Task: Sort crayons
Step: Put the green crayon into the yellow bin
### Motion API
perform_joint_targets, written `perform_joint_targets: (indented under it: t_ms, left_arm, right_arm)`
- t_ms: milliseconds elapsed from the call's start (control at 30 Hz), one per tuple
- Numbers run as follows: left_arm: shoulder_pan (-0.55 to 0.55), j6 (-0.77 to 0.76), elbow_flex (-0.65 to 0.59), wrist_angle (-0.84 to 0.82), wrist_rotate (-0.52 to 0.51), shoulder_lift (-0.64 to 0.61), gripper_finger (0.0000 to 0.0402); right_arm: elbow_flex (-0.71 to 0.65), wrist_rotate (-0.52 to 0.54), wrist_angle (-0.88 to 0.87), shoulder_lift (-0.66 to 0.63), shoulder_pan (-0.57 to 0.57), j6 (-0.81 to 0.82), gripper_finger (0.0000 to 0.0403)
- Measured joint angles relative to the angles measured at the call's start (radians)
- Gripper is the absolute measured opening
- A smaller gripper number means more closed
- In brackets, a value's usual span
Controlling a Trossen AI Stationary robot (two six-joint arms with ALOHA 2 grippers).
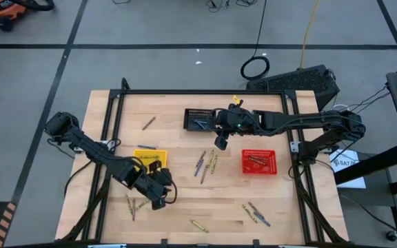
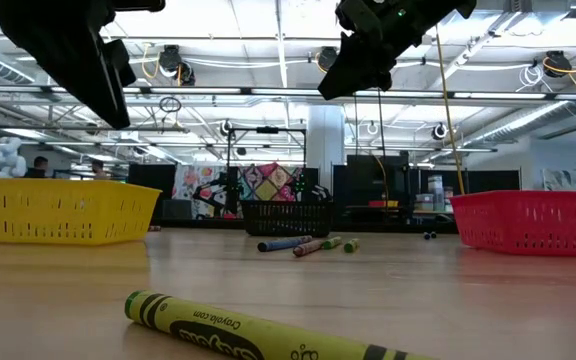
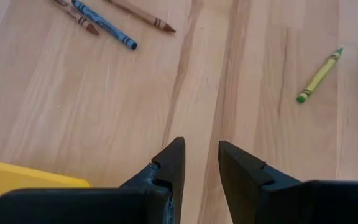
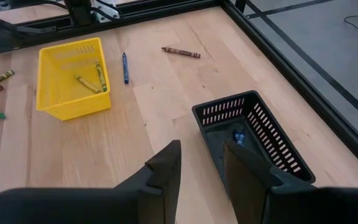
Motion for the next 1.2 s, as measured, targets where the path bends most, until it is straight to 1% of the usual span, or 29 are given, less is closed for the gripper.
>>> perform_joint_targets:
  t_ms: [133,267,333,433,533,733,800,867,1000,1200]
  left_arm:
    - [0.006,0.001,0.000,0.027,-0.009,0.000,0.0096]
    - [0.021,0.001,0.000,0.038,-0.102,0.000,0.0096]
    - [0.029,-0.005,0.000,0.039,-0.127,0.000,0.0096]
    - [0.040,-0.021,0.000,0.039,-0.134,0.000,0.0096]
    - [0.044,-0.096,0.000,0.039,-0.134,0.000,0.0096]
    - [0.044,-0.079,0.000,0.034,-0.141,0.000,0.0096]
    - [0.044,-0.106,0.000,0.051,-0.169,0.000,0.0096]
    - [0.046,-0.133,0.000,0.080,-0.171,0.000,0.0096]
    - [0.046,-0.037,0.000,0.068,-0.173,0.000,0.0096]
    - [0.063,-0.032,0.000,0.076,-0.184,0.000,0.0096]
  right_arm:
    - [0.000,0.000,0.000,0.000,0.000,0.031,0.0105]
    - [0.000,0.000,0.000,0.000,0.000,0.034,0.0105]
    - [0.000,0.000,0.000,0.000,0.000,0.034,0.0105]
    - [0.000,0.000,0.000,0.000,0.000,0.032,0.0105]
    - [0.000,0.000,0.000,0.000,0.000,0.031,0.0105]
    - [0.000,0.000,-0.001,0.000,0.000,0.030,0.0105]
    - [0.000,0.000,-0.001,0.000,0.000,0.030,0.0105]
    - [0.000,0.000,0.000,0.000,0.000,0.030,0.0105]
    - [0.000,0.000,0.000,0.000,0.000,0.030,0.0105]
    - [0.000,0.000,0.000,0.000,0.000,0.030,0.0105]
